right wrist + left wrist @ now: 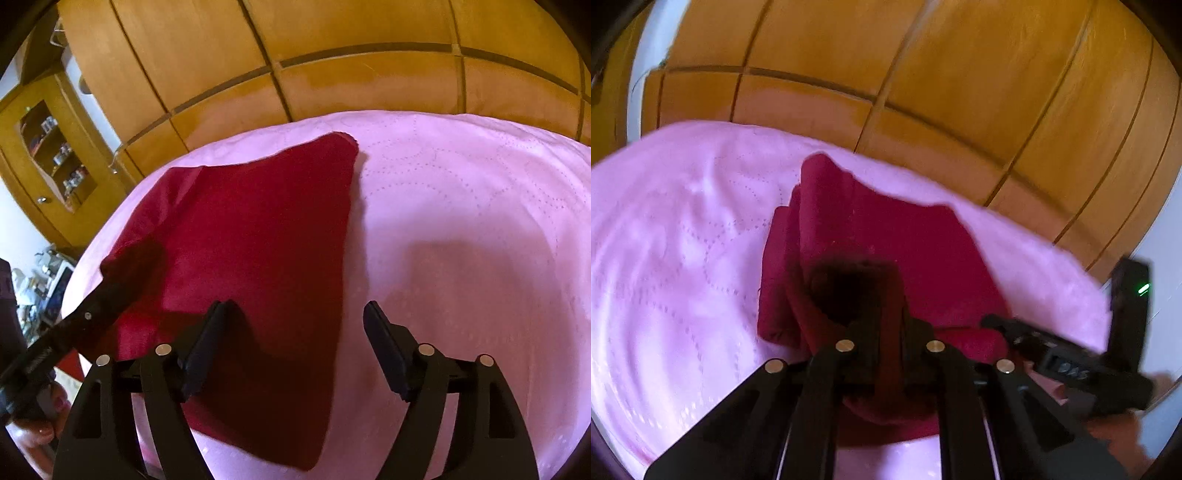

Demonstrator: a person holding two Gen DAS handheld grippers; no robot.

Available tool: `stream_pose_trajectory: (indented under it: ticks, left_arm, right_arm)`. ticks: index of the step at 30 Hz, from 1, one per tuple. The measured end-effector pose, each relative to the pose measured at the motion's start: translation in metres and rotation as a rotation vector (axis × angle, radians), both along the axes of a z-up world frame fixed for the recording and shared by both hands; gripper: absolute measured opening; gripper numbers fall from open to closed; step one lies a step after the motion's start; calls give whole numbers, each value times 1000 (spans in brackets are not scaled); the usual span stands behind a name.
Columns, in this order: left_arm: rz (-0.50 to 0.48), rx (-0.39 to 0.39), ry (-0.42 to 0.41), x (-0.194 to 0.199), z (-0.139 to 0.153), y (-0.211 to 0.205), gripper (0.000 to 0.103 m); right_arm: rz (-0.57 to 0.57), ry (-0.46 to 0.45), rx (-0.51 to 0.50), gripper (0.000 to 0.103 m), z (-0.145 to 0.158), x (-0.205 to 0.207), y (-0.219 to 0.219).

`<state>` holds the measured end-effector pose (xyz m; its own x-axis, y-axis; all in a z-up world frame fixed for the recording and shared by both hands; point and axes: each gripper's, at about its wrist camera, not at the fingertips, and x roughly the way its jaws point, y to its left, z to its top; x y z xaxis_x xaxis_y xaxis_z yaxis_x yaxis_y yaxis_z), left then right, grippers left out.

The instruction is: Fold small clothes

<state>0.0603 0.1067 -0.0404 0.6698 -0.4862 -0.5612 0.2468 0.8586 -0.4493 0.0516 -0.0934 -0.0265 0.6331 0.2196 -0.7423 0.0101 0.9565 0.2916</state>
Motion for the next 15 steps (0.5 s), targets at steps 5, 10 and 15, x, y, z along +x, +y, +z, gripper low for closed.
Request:
stream_pose_trajectory:
  ticks: [5,10,15]
  left_arm:
    - [37,-135,107,-22,-27,34,7]
    - [45,-182,140,-15,-74,45,9]
    - [41,-166,108,-22,-63,42,21]
  right_arm:
    - [67,13,-59,81,-10,-14,3]
    - [98,23,-89,84,-37,-16,1]
    - [90,24,-71,84,-29,-23,-3]
